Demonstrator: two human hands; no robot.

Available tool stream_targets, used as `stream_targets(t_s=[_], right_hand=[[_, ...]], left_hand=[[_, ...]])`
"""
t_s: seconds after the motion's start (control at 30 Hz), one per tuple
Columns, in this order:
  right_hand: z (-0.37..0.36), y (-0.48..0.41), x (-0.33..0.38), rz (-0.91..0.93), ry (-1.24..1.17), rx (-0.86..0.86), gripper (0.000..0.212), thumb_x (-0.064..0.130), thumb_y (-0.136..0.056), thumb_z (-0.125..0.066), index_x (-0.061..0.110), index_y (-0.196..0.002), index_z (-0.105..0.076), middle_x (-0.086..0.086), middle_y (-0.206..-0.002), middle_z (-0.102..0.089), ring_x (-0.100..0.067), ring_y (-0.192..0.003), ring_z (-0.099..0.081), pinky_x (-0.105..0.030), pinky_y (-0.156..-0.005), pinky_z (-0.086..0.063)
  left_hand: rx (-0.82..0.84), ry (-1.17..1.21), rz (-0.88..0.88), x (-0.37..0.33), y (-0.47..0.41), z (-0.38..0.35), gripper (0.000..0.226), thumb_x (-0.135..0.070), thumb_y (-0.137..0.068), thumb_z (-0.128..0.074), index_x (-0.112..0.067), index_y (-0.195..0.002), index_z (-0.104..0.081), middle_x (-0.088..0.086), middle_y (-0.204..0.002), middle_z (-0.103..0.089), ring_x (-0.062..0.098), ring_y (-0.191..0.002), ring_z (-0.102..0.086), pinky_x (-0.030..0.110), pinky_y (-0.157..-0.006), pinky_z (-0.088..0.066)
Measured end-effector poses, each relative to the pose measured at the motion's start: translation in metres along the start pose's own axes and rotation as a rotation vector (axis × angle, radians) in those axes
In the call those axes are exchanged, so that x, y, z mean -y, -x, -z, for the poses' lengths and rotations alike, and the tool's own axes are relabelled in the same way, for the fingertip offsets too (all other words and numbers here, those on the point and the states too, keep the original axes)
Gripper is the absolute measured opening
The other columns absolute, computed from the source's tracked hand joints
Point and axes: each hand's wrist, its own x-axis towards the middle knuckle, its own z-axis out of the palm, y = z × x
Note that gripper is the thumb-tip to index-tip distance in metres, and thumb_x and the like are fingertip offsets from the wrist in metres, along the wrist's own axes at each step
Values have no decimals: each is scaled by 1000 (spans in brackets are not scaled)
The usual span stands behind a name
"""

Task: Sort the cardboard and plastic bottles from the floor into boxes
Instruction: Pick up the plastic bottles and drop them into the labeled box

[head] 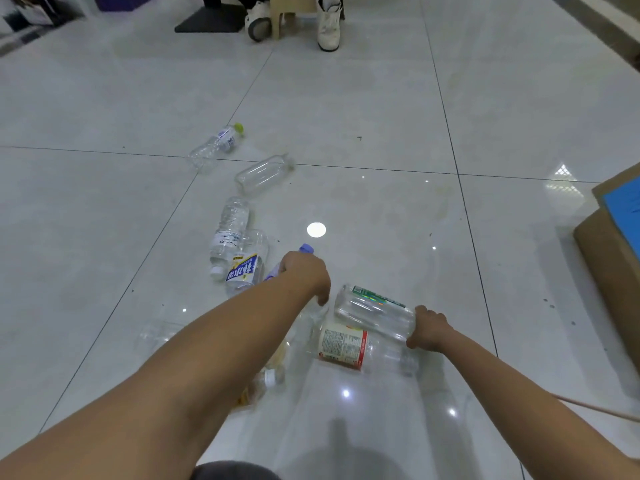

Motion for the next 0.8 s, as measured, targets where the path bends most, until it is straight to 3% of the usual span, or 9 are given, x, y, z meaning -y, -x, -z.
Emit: stream_targets(t_s=[0.13, 0.17, 0.23, 0.27, 0.33, 0.47, 0.57, 0.63, 0.8], right_hand=[[-10, 4, -1, -23, 29, 58, 69, 31, -75, -75, 6, -128, -40, -13, -129, -52, -29, -120, -50, -28, -89, -43], [-12, 5, -1, -24, 25, 64, 59, 29, -73, -76, 8, -120, -47, -11, -121, -56, -26, -111, -56, -27, -81, -46], [-13, 6, -2, -35, -15, 78, 29, 23, -71, -76, 10, -89, -57, -8, -87, -62, -21, -76, -62, -23, -56, -46], [-15, 6, -4, -58, -83, 99, 23, 19, -71, -76, 11, -74, -55, -6, -69, -60, -19, -58, -58, -22, -47, -44], [-16, 8, -7, -103, -273, 160, 30, 11, -71, -77, 9, -58, -50, -5, -51, -53, -17, -41, -48, -21, -40, -40], [-5, 21, -12, -128, -565, 205, 35, 1, -76, -69, 8, -55, -42, -6, -47, -39, -13, -30, -28, -13, -38, -22], [12, 36, -21, -192, -679, 191, 36, -1, -77, -64, 10, -54, -38, -6, -49, -35, -13, -29, -22, -11, -40, -19], [27, 49, -31, -241, -759, 167, 37, -1, -76, -63, 11, -53, -37, -5, -49, -35, -13, -32, -21, -12, -41, -19], [77, 86, -72, -391, -1197, 66, 32, -2, -79, -57, 15, -58, -39, 1, -37, -33, -10, -25, -16, -9, -37, -15]], left_hand=[[-34, 268, 42, 3, 2, -5, 62, -46, -82, -64, -14, -133, -49, 4, -131, -55, 23, -118, -56, 32, -96, -45], [-32, 380, 61, 5, 2, -6, 68, -44, -82, -65, -14, -138, -44, 6, -133, -53, 25, -118, -56, 33, -97, -46], [12, 664, 122, 9, 1, -8, 82, -39, -79, -69, -19, -148, -29, 9, -132, -51, 29, -109, -60, 35, -93, -51], [48, 821, 158, 9, 1, -10, 85, -36, -79, -69, -22, -149, -23, 12, -127, -51, 32, -98, -62, 37, -86, -55], [101, 1079, 229, 9, 1, -8, 80, -32, -82, -68, -24, -147, -23, 16, -113, -47, 30, -72, -57, 37, -63, -56], [197, 1282, 292, 7, 3, 1, 64, -34, -86, -64, -12, -137, -33, 13, -109, -39, 27, -63, -51, 33, -49, -49], [211, 1361, 267, -7, 8, 17, 62, -38, -86, -66, -10, -134, -40, 12, -114, -43, 29, -69, -58, 33, -54, -54], [192, 1413, 246, -23, 10, 30, 64, -38, -83, -69, -11, -134, -42, 13, -126, -46, 33, -91, -64, 35, -63, -57], [231, 1534, 81, -79, 27, 72, 73, -35, -82, -72, -10, -140, -36, 17, -142, -41, 36, -117, -56, 38, -73, -54]])
